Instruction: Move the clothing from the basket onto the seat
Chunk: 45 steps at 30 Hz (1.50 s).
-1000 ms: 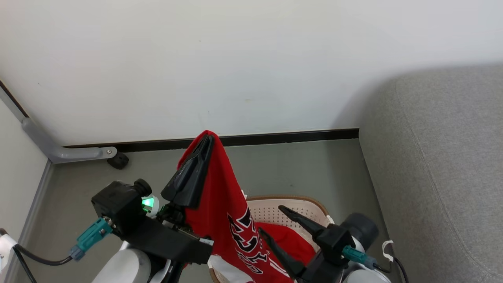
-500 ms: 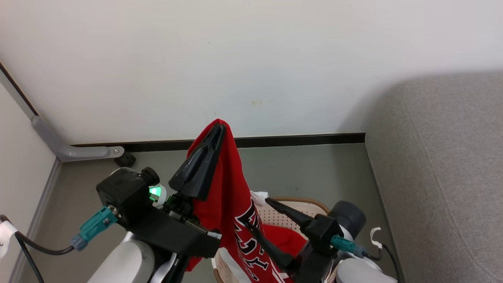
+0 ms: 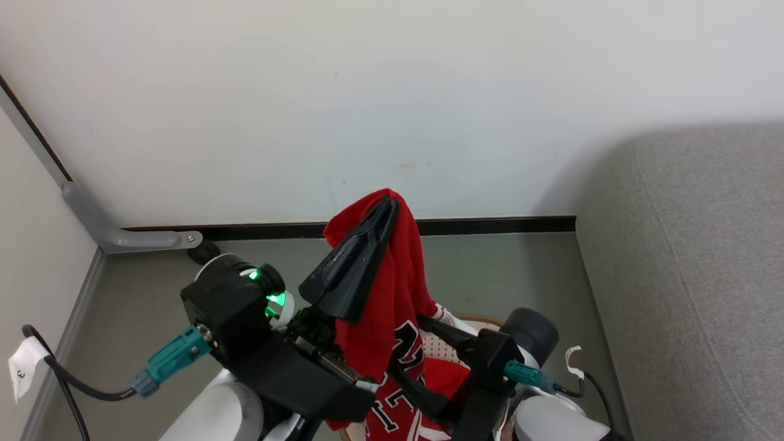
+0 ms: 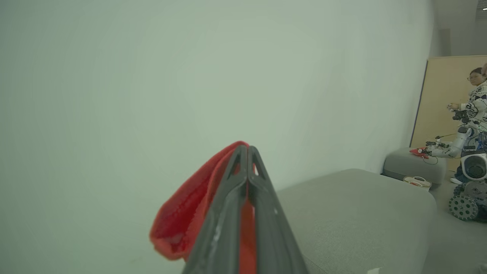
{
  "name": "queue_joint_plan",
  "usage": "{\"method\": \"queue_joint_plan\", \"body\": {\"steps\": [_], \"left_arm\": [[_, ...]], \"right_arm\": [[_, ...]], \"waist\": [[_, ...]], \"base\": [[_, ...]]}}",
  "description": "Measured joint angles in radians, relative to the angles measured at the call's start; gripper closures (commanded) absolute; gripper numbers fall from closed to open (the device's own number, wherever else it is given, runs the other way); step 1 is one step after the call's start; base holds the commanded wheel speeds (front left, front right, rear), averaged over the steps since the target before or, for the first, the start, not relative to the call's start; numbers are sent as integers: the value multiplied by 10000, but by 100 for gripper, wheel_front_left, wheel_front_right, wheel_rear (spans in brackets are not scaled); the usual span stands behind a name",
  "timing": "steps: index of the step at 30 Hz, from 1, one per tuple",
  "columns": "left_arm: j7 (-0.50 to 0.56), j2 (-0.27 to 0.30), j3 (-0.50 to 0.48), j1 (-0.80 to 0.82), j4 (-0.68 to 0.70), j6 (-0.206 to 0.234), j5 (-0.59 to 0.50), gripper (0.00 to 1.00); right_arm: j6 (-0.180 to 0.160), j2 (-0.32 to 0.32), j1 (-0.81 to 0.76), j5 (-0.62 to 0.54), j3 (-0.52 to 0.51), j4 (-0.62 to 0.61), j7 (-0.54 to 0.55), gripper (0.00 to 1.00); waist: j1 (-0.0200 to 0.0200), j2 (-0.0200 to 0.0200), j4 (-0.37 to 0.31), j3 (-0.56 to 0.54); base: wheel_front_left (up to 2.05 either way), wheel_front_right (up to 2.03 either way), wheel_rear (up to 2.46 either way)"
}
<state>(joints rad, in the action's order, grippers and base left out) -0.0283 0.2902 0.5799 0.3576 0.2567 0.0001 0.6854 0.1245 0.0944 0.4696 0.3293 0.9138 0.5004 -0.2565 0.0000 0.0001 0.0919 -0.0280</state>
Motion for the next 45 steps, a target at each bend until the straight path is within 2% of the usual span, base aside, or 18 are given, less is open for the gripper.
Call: {"method": "queue_joint_plan", "body": {"steps": [12,13,15,16,19,20,22,23,24,25,26,27,33,39,41,43,45], "left_arm": [[472,-90,161,504,761,-4,88,100],[493,-90,134,555,830,-4,88,100],[587,-104,132,603,949,-4,109,100],[635,-111,142,614,1024,-6,171,100],[771,-219,222,616,1252,-15,545,100],[809,-242,249,616,1323,-15,604,100],[897,-270,307,616,1453,-15,675,100],[938,-280,332,616,1526,-15,731,100],[980,-284,347,616,1582,-15,750,100],[986,-288,349,616,1620,-13,777,100],[1030,-288,345,616,1659,-13,796,100],[1060,-286,339,616,1678,-6,798,100],[1145,-178,-125,611,1452,190,961,100],[1145,247,-802,169,639,472,1229,100],[1145,357,-932,-68,384,539,1302,82],[1145,418,-976,-257,157,541,1321,71],[1141,433,-1022,-458,-65,581,1350,51]], "right_arm": [[0,157,61,514,288,357,0,0],[0,151,56,520,349,405,0,2],[0,119,27,585,422,420,0,25],[0,96,16,627,431,441,0,27],[0,81,16,683,437,493,0,13],[0,77,16,692,437,493,0,13],[0,75,17,765,433,510,0,23],[0,73,18,769,431,520,0,39],[0,73,18,775,430,520,0,39],[0,73,18,811,430,520,0,61],[0,73,18,871,428,518,0,90],[0,71,19,907,430,516,0,100],[0,69,18,1118,512,336,2,100],[0,190,17,1289,556,-52,2,100],[0,272,16,1298,522,-159,2,100],[0,351,17,1315,426,-198,2,100],[0,439,17,1379,295,-249,2,100]], "waist": [[0,0,213,-188],[1,0,235,-200],[0,-1,262,-218],[0,0,269,-221],[0,0,277,-221],[0,0,277,-220],[0,0,273,-212],[0,0,271,-206],[0,0,269,-199],[0,0,268,-191],[0,0,268,-184],[0,0,268,-174],[0,0,268,-91],[0,0,224,46],[0,0,175,106],[1,0,116,166],[0,0,47,223]], "base": [[0,0,0],[0,0,0],[0,0,0],[0,0,0],[0,0,0],[0,0,0],[0,0,0],[0,0,0],[0,0,0],[0,0,0],[0,0,0],[0,0,0],[0,0,0],[0,0,0],[0,0,0],[0,0,0],[0,0,0]]}}
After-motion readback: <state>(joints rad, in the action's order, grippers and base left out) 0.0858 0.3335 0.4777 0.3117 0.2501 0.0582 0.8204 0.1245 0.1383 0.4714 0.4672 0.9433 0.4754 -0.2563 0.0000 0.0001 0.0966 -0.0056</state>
